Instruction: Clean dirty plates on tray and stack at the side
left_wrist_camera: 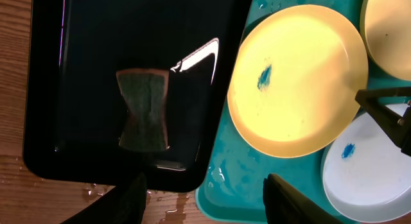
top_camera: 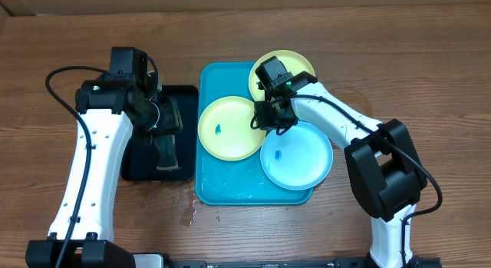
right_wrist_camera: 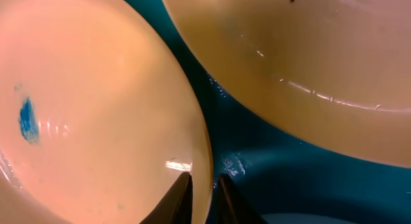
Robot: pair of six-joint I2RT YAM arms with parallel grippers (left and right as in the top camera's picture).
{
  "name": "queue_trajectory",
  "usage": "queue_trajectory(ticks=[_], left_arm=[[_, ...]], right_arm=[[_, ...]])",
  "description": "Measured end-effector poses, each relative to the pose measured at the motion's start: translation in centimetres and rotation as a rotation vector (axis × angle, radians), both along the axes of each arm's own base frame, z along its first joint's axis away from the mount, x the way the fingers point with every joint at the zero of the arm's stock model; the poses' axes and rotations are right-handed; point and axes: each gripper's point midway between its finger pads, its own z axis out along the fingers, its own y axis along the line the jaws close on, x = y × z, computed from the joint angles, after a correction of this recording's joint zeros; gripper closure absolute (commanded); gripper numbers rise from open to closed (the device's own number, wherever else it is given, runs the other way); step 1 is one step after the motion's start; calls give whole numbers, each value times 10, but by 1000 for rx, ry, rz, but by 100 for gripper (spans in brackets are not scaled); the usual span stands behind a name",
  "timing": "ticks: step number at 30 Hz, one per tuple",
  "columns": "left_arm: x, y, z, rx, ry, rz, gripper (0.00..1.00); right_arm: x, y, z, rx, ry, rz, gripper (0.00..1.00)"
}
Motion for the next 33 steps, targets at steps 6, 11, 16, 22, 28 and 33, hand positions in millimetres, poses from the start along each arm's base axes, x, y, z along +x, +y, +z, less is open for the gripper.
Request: queue_trajectory(ticks=[6,11,16,22,28,33], left_arm=[[0,0,0,0,0,0,40],[0,0,0,0,1,-1,39],[0,0,0,1,1,-3,39],[0,0,0,1,1,-3,39],[0,0,0,1,1,-3,38],[0,0,0,1,1,-3,38]], right_arm=[[1,-2,0,-14,-8,-3,85],[1,-3,-1,-17,-6,-4,75],[1,-3,-1,-17,-6,-4,79],[-4,-6,-8,-25,8,-4,90],[-3,-6,-9,-22,2,-3,87],[-5,-7,-9,-26,10,-3,87]])
